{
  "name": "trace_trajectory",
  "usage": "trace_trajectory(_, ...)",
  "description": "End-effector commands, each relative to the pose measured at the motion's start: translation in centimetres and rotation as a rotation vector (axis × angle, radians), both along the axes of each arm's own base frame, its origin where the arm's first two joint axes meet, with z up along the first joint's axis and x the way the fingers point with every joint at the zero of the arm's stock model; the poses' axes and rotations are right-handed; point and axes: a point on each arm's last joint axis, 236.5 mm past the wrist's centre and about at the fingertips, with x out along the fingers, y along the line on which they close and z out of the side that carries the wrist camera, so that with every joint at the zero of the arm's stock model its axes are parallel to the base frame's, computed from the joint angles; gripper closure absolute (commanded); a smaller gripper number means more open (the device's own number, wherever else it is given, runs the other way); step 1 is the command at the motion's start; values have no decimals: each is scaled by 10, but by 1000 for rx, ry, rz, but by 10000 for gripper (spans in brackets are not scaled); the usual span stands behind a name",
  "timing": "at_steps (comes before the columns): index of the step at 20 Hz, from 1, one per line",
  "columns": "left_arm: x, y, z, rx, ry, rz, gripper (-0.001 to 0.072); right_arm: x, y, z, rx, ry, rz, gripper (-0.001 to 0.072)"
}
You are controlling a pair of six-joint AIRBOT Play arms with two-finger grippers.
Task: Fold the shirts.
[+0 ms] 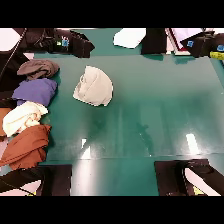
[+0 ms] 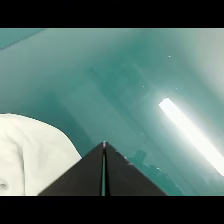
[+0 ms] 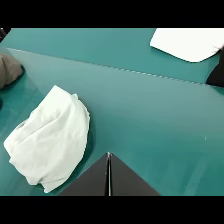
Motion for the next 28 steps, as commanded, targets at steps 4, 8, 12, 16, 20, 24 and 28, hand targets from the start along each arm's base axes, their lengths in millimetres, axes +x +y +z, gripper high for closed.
trace_trajectory(4,1,0,0,-2,-2,1,683,1,0,-7,3,13,-2,690)
trace_trajectory(8,2,0,2,-7,-8,4,683,1,0,-8,4,14,-2,691)
trace_trajectory(12,3,-1,4,-17,-12,8,683,1,0,-7,4,14,-2,691)
trace_trajectory(16,16,11,7,23,-74,46,680,3,-1,-6,5,7,-7,690)
trace_trajectory(20,64,127,-48,188,92,453,15,2,0,-7,4,11,-4,500)
trace_trajectory(24,76,137,-159,219,360,473,15,2,0,-8,2,15,-3,257)
trace_trajectory(28,65,105,-282,202,614,401,15,2,0,-8,3,15,-2,266)
